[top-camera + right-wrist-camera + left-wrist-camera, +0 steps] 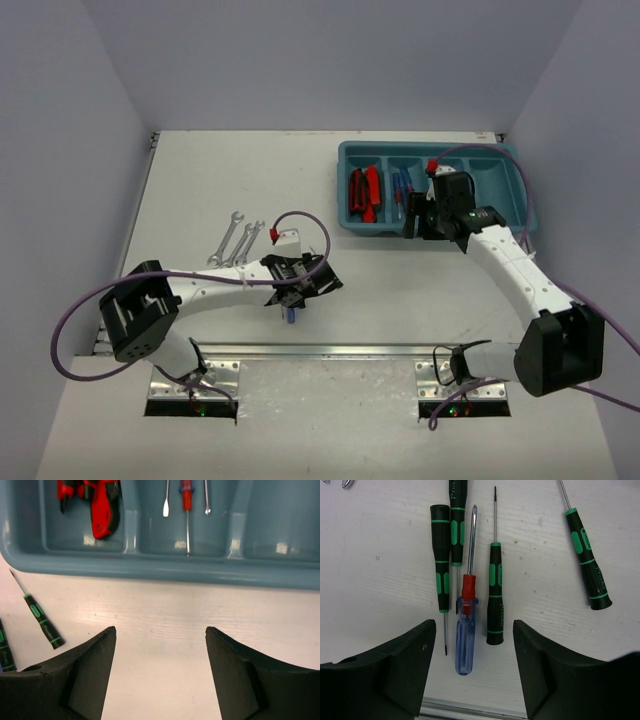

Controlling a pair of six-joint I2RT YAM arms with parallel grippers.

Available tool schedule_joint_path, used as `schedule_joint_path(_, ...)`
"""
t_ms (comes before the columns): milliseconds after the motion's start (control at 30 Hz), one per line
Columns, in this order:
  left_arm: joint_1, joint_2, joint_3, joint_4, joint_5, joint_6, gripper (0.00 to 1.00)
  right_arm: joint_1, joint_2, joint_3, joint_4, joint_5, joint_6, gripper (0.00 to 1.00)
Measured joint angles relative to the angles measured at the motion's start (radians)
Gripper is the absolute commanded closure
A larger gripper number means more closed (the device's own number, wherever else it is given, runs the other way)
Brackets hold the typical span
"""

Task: Sort the tools into containers

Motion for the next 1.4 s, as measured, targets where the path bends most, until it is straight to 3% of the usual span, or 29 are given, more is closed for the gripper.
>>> schedule_joint_path(433, -0.027, 0.010, -0.067, 0.003, 0.020, -0.084, 0.64, 0.000, 0.008, -0.046, 0.054, -0.023, 0.005, 0.27)
schedule_joint_path(1400, -0.040, 0.037, -0.132, 0.097, 0.079, -0.068, 0.73, 0.000, -0.007, -0.064, 0.086, -0.017, 0.023, 0.27)
